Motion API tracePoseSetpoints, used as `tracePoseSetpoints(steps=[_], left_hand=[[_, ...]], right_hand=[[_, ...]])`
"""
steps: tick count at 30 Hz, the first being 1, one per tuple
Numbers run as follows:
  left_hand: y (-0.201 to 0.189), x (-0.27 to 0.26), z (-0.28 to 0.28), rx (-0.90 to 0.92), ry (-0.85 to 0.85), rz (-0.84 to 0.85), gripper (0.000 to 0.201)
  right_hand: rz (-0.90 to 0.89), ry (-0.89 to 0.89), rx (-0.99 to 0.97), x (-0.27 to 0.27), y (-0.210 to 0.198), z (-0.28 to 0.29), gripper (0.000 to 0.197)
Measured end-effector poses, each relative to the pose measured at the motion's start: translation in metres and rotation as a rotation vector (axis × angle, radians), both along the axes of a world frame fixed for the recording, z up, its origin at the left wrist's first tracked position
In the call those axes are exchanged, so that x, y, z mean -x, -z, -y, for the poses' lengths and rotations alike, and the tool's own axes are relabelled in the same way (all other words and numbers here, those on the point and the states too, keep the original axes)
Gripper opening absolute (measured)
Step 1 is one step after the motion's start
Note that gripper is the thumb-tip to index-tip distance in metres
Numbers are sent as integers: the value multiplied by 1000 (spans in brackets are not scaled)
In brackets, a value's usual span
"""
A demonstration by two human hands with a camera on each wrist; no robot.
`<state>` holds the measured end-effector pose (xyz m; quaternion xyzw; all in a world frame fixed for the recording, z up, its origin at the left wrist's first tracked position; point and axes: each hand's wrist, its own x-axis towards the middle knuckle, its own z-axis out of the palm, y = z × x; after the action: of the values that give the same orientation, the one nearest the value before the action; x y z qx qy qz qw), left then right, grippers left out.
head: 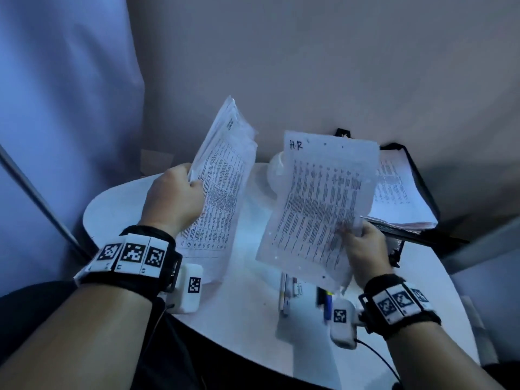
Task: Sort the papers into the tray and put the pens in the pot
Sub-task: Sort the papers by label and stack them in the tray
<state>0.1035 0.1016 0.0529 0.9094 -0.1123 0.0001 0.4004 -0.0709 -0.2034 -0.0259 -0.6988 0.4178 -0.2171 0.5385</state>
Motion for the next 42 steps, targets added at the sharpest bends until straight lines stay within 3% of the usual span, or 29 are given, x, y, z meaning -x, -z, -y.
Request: tracePoseSetpoints(steps=[4, 9, 13, 19, 23, 27, 32, 35, 38, 42], left_hand=[[8, 15, 10, 105, 97, -87, 14], [15, 60, 26, 302, 217, -264, 14], [30, 75, 30, 407, 278, -426, 10], [34, 82, 33, 481, 217, -474, 44], [25, 85, 32, 461, 288, -392, 52], [16, 78, 27, 352, 251, -218, 12], [15, 58, 14, 555, 10, -384, 24], [22, 55, 10, 645, -25, -454, 13], [35, 54, 4, 633, -21, -499, 25], [44, 51, -1, 561, -19, -482, 23]], right_hand=[[173, 43, -236, 34, -10, 6, 19], [91, -75, -371, 57, -13, -18, 4], [18, -156, -382, 56, 5, -36, 24], [4, -220, -440, 44, 8, -63, 30], [-13, -188, -329, 30, 1, -80, 21], [49, -112, -152, 15, -16, -95, 13], [170, -120, -43, -2, -19, -115, 16], [198, -121, -17, -9, -16, -125, 15], [172, -135, -12, -14, -6, -127, 12], [185, -142, -68, -16, 4, -127, 19]])
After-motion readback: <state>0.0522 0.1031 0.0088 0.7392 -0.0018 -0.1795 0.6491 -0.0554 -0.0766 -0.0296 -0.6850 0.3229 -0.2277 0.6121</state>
